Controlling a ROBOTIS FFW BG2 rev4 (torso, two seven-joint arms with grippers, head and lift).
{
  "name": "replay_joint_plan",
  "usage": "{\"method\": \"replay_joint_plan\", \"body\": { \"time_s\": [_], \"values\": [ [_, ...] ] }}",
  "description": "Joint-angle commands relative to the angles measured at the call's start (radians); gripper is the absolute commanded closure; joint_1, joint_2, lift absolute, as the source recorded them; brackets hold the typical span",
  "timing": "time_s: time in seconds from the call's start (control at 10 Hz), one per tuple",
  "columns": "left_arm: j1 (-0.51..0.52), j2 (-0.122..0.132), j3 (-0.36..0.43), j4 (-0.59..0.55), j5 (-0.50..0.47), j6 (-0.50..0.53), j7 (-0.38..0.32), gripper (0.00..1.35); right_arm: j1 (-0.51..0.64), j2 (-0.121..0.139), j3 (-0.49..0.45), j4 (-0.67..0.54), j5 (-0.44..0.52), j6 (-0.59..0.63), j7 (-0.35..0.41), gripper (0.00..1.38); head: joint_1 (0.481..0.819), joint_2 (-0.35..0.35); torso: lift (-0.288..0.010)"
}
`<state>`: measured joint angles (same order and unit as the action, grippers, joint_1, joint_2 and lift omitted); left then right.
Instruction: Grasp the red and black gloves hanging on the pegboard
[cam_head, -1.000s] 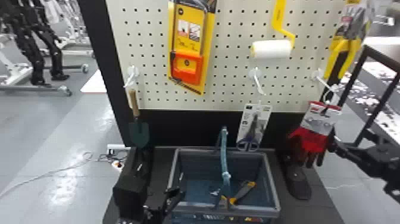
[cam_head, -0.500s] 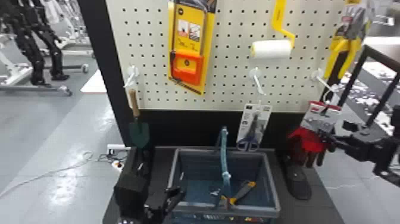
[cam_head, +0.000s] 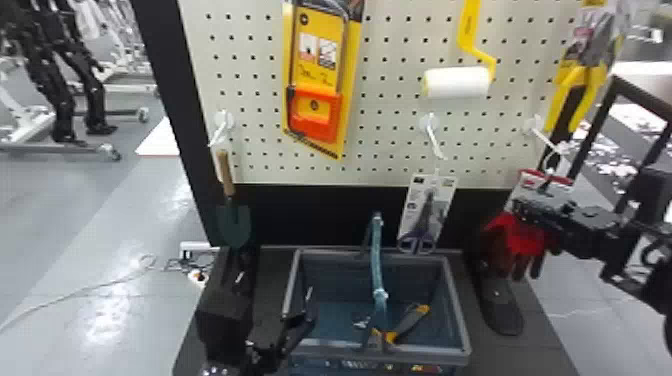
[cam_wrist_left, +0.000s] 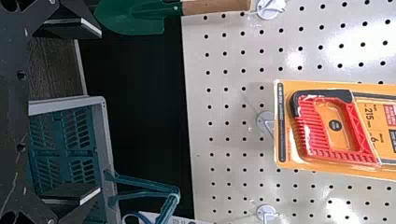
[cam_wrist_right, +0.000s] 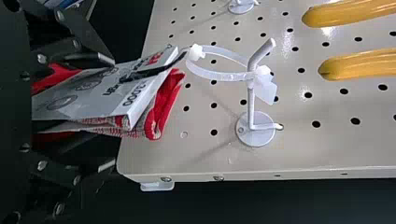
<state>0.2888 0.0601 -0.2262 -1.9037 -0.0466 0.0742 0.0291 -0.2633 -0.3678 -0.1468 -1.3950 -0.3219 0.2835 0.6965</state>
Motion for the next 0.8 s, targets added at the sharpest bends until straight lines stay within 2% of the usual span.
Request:
{"method": "replay_joint_plan", "body": {
  "time_s": [0.0, 0.1, 0.7],
  "values": [
    [0.003, 0.0, 0.001, 0.0, 0.001, -0.001, 0.0, 0.14, 0.004, -0.002, -0.004, -0.001, -0.003, -0.001, 0.0, 1.2, 0.549, 0.0, -0.1],
    [0.003, 0.0, 0.001, 0.0, 0.001, -0.001, 0.0, 0.14, 0.007, -0.002, -0.01, -0.007, 0.006, -0.001, 0.0, 1.29, 0.549, 0.0, -0.1],
    [0.003, 0.0, 0.001, 0.0, 0.001, -0.001, 0.0, 0.14, 0.016, 0.0, -0.01, -0.002, -0.003, 0.005, 0.001, 1.29, 0.549, 0.0, -0.1]
  ]
}}
